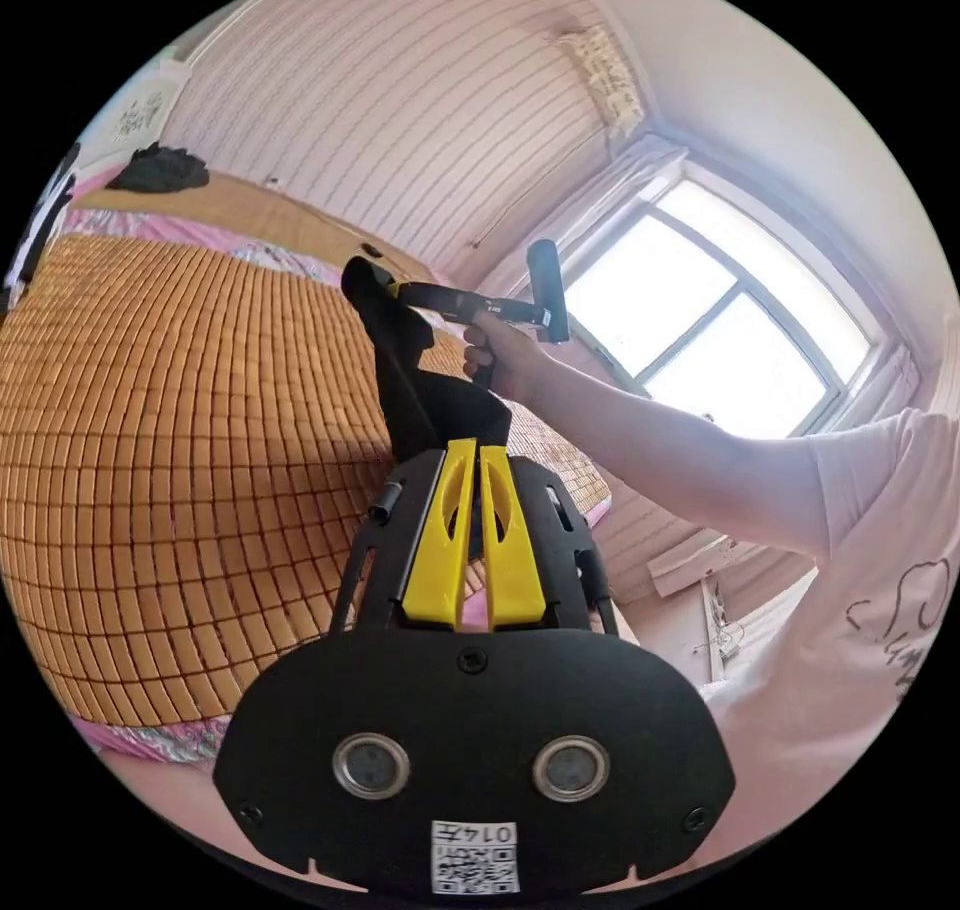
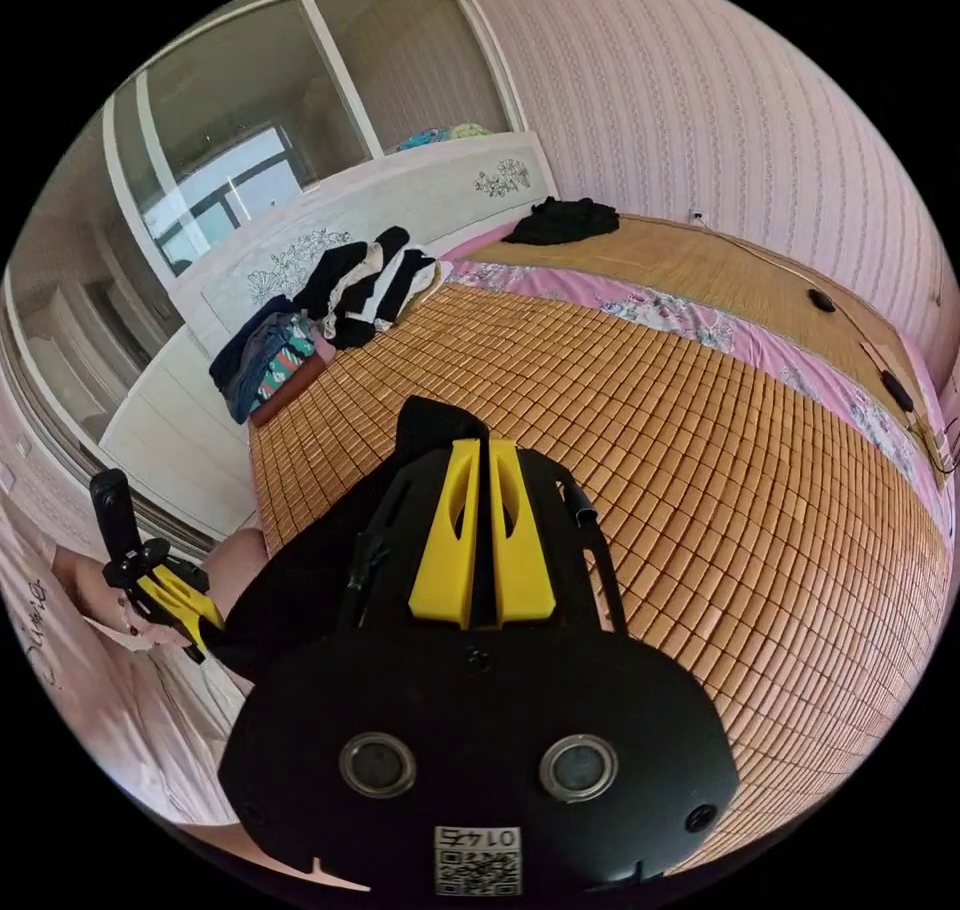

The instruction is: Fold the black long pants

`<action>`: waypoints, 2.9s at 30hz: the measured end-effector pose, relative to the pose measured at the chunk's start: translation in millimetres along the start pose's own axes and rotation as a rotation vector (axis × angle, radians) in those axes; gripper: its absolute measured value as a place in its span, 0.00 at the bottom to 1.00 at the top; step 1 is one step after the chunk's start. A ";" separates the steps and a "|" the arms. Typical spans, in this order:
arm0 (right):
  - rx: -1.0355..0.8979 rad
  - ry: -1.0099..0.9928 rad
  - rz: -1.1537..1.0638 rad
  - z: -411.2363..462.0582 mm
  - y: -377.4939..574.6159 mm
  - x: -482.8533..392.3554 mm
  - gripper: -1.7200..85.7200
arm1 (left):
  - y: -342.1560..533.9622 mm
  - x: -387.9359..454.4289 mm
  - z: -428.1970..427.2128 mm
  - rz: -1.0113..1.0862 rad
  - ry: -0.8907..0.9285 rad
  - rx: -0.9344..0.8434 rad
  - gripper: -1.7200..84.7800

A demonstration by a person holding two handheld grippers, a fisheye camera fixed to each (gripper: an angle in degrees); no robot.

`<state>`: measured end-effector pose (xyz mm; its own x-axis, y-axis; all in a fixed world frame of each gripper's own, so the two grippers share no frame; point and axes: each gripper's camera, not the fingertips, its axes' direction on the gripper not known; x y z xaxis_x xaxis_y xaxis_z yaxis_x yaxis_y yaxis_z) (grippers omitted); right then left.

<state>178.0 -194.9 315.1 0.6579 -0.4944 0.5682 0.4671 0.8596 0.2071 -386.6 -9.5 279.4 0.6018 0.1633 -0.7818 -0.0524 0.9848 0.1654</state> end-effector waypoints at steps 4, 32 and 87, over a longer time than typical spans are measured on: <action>0.089 -0.089 -0.108 -1.1 -69.4 -25.9 0.03 | -16.7 -2.3 -46.5 0.032 -0.035 0.097 0.01; -0.573 0.322 0.278 -52.3 227.3 -26.1 0.21 | -64.5 -3.0 119.9 0.281 -0.416 -0.447 0.11; -0.436 0.396 0.514 -98.7 237.5 72.5 0.15 | -157.1 -6.4 280.0 0.240 -0.217 -0.661 0.09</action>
<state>394.9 -39.3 326.9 0.9781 -0.1274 0.1644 0.1824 0.9054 -0.3833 -159.1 -181.7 426.7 0.6540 0.4310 -0.6218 -0.6308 0.7644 -0.1336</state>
